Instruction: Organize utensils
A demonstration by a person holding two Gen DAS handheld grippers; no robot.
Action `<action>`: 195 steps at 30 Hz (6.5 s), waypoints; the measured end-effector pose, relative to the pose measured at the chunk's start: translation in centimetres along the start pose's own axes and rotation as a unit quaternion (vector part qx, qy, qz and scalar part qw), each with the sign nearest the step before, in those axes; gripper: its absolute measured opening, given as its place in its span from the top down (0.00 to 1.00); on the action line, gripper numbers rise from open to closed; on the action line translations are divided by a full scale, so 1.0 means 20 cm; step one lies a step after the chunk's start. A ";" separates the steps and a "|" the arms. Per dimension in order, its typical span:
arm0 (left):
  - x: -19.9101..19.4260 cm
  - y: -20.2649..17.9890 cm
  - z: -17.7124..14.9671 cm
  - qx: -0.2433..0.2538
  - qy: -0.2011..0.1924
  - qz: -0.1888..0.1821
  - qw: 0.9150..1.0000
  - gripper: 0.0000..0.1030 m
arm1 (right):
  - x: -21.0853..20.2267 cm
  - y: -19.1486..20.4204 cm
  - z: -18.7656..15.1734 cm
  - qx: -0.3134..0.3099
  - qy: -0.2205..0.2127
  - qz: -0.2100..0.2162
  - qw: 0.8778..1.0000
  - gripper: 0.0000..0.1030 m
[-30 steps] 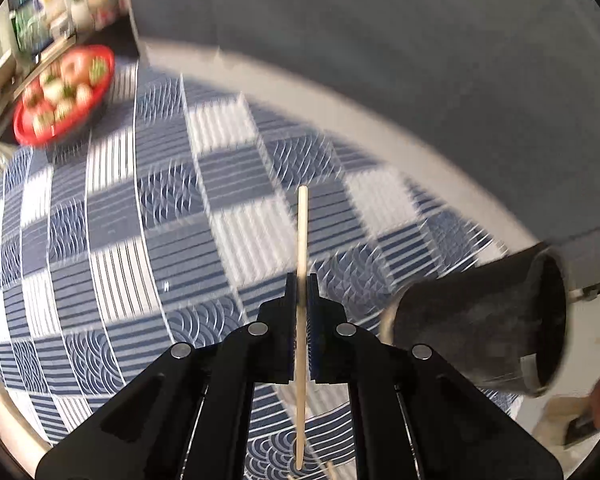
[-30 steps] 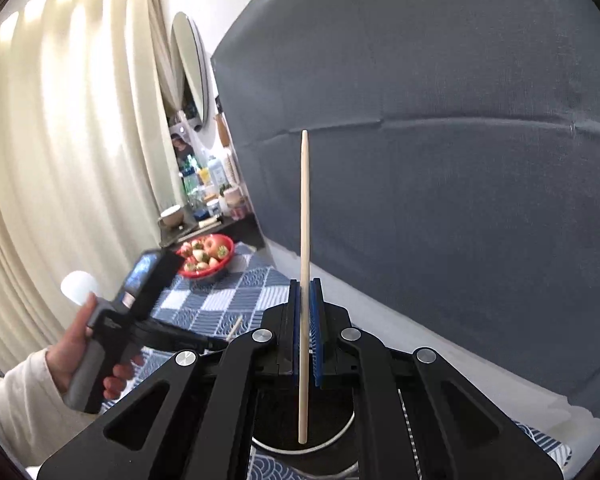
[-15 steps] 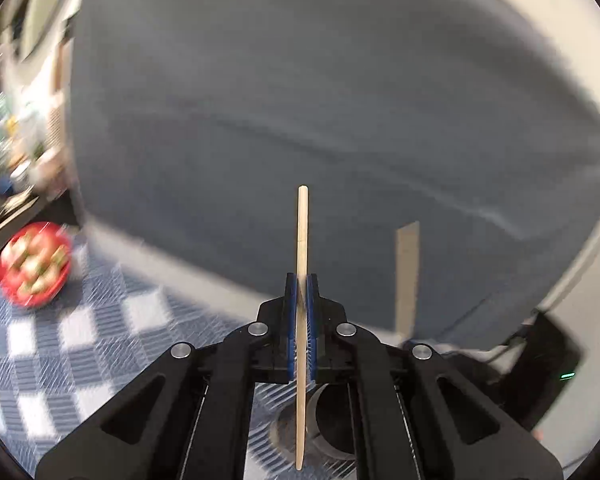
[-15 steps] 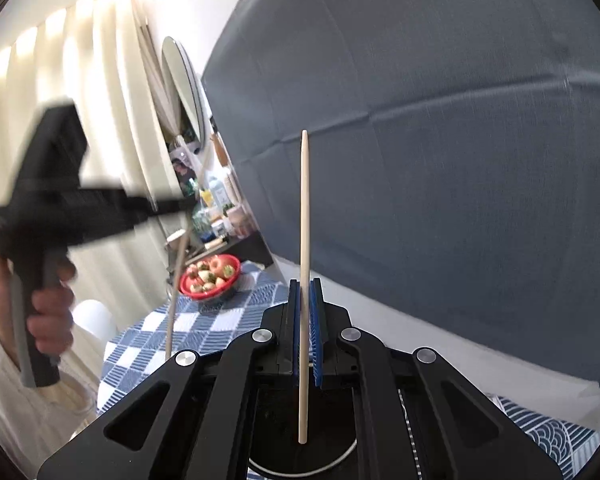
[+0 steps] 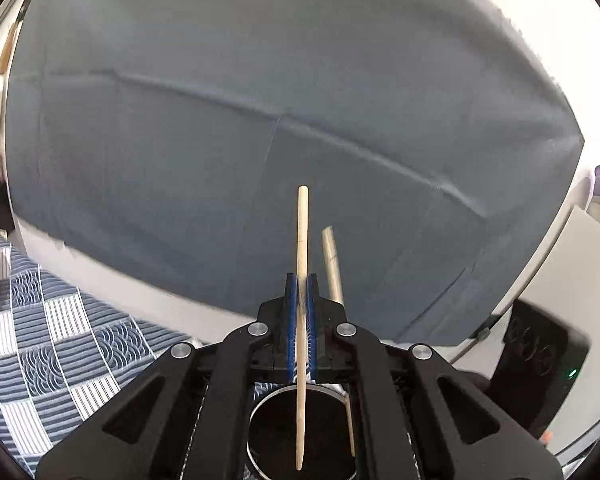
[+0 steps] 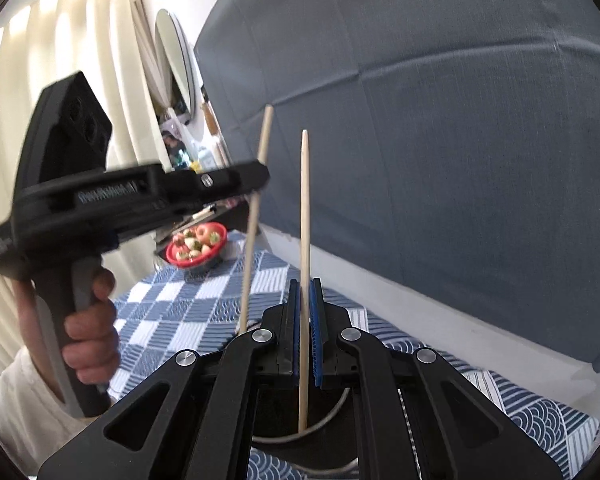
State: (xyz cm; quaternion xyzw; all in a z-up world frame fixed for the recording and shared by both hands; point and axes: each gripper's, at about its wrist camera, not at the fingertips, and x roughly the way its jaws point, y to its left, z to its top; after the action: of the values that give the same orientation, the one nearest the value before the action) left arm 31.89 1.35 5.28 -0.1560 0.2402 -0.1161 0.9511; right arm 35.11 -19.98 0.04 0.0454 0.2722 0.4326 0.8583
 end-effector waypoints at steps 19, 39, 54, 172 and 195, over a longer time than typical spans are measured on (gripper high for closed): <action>-0.37 0.13 -0.24 -0.015 0.048 0.092 0.995 0.06 | -0.33 0.20 -0.15 -0.065 0.064 -0.093 0.991 0.15; -0.93 0.24 -0.87 -0.031 0.181 0.129 0.974 0.06 | -0.54 0.52 -0.56 0.148 0.106 -0.105 0.978 0.08; -0.87 0.22 -1.22 -0.041 0.281 0.118 0.952 0.06 | -0.40 0.83 -1.02 0.014 0.257 -0.126 0.958 0.08; -0.86 0.03 -1.33 0.038 0.397 0.194 0.896 1.00 | -0.38 0.80 -0.86 -0.008 0.351 -0.047 0.935 0.96; -1.02 0.04 -1.35 -0.007 0.402 0.222 0.888 0.42 | -0.44 0.75 -0.83 -0.012 0.296 -0.043 0.954 0.92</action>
State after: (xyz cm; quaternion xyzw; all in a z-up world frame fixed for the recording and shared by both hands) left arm 1.19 1.63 -9.06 -0.0452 0.6314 0.0469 0.7727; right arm 11.68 -20.04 -5.48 -0.1063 0.5105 0.3924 0.7577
